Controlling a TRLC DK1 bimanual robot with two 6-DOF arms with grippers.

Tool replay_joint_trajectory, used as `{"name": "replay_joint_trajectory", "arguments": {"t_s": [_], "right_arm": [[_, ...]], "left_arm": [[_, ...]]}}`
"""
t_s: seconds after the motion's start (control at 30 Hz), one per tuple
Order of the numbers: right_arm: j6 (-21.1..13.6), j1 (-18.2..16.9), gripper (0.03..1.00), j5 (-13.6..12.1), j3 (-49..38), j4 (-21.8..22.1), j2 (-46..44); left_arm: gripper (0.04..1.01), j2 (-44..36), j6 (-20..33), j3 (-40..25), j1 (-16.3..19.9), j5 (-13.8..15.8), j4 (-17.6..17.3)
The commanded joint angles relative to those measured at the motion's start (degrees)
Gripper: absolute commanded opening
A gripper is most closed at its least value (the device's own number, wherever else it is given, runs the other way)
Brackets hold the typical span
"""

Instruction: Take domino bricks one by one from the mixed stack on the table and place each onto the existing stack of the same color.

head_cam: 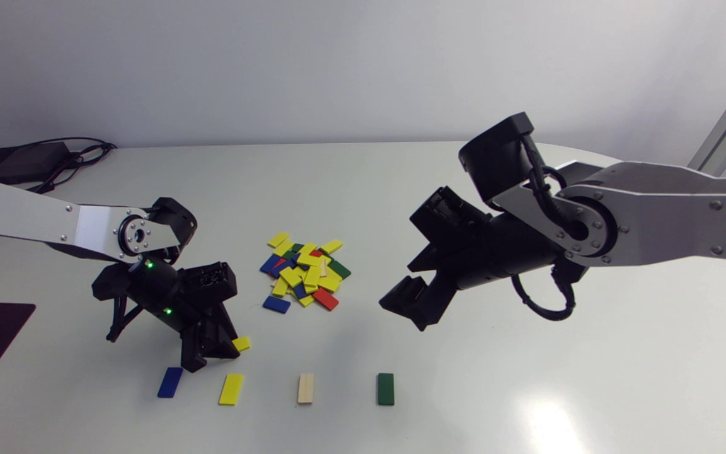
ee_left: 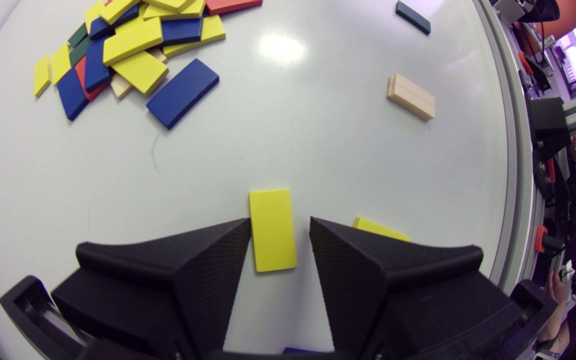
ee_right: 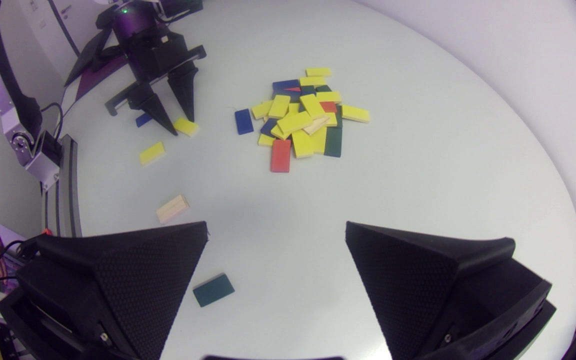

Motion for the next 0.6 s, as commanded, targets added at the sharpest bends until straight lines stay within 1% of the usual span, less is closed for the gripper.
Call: {"name": "replay_joint_trajectory", "arguments": {"t_s": [0.0,0.17,0.2,0.23,0.33,0.43,0.53,0.57], "right_arm": [[-1.1,-0.4,0.969,0.1,-1.0,0.3,1.4],[-1.0,-0.3,0.969,0.1,-1.1,0.3,1.2],[-1.0,-0.4,0.969,0.1,-1.2,0.3,1.2],[-1.0,-0.4,0.969,0.1,-1.3,0.3,1.1],[-1.0,-0.4,0.969,0.1,-1.5,0.3,1.0],[-1.0,-0.4,0.970,0.1,-1.5,0.3,0.8],[-1.0,-0.2,0.969,0.0,-1.5,0.3,0.8],[-0.9,-0.1,0.969,0.1,-1.6,0.3,0.8]], "left_arm": [[0.438,1.6,1.4,-0.7,-0.9,-0.4,-1.6],[0.433,1.2,0.8,-2.8,-1.7,-1.5,0.8],[0.402,0.9,0.2,-3.7,-2.2,-1.9,2.1],[0.390,0.5,0.0,-4.3,-2.5,-2.0,2.7],[0.389,-0.9,-1.2,-6.7,-3.1,-3.4,5.5],[0.372,-2.0,-1.8,-8.9,-3.3,-4.2,7.9],[0.367,-2.4,-2.0,-10.2,-3.3,-4.7,9.0],[0.313,-2.5,-2.0,-10.4,-3.2,-4.8,9.1]]}}
